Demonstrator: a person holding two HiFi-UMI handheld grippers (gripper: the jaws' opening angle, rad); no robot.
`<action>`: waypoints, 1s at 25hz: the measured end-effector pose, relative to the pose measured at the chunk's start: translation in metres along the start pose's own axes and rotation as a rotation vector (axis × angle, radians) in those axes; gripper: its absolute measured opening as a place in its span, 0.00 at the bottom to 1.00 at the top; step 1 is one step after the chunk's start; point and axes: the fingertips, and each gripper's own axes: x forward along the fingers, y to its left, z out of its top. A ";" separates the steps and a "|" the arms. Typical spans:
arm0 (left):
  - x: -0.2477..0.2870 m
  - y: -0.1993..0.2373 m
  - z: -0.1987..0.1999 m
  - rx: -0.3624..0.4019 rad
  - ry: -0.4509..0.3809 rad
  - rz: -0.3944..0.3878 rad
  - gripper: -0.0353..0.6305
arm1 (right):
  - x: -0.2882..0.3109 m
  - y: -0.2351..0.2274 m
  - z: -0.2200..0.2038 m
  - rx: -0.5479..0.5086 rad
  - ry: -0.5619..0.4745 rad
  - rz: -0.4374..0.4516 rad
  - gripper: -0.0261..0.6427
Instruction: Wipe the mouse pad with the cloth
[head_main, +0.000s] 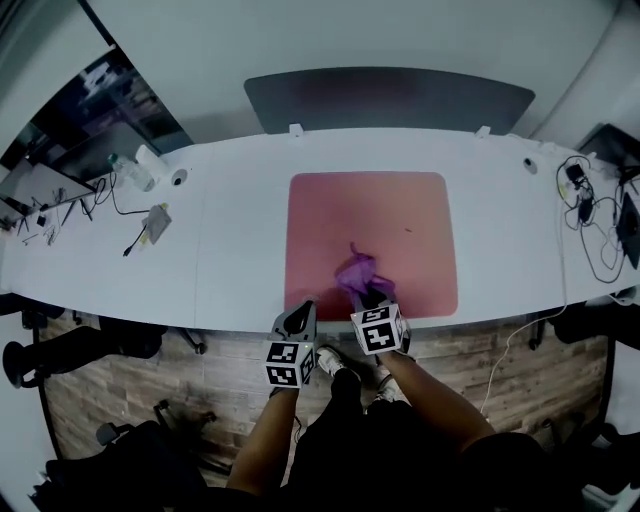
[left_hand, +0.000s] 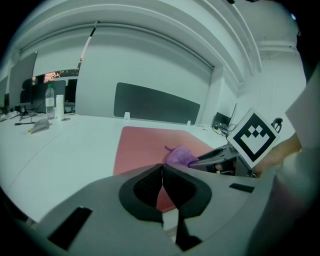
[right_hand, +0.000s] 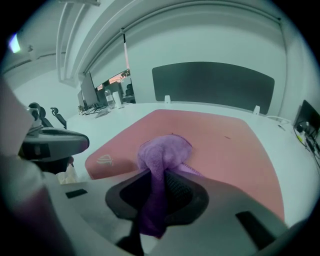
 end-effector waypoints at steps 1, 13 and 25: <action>0.004 -0.007 0.001 0.003 0.001 -0.013 0.09 | -0.003 -0.007 -0.003 0.010 0.000 -0.011 0.17; 0.048 -0.074 0.013 0.063 0.021 -0.144 0.09 | -0.039 -0.088 -0.035 0.064 -0.005 -0.146 0.17; 0.066 -0.125 0.013 0.099 0.031 -0.240 0.09 | -0.075 -0.165 -0.067 0.163 -0.006 -0.275 0.17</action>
